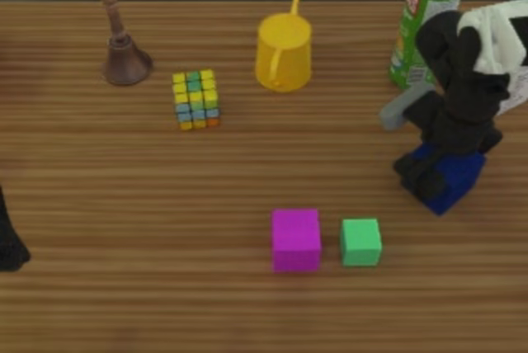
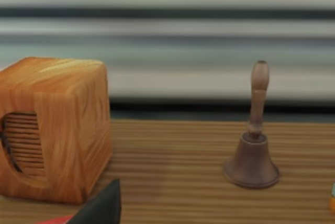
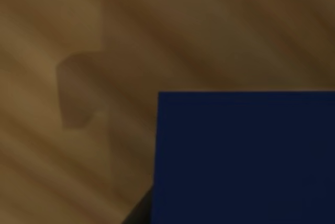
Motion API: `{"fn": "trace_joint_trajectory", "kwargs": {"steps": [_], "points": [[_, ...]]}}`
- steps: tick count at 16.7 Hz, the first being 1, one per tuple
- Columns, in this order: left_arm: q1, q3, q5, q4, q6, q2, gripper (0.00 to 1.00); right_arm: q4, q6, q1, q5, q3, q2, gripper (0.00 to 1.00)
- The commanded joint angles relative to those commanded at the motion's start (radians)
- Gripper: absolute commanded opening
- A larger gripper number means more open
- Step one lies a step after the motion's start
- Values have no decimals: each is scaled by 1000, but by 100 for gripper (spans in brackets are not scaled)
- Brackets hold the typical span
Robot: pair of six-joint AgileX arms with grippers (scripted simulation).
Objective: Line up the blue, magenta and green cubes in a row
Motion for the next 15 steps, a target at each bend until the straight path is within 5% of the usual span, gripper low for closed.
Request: {"fn": "trace_joint_trajectory", "kwargs": {"steps": [15], "points": [[0,0,0,0,0,0,100,-234,3,3,-2,131,-103,0]]}}
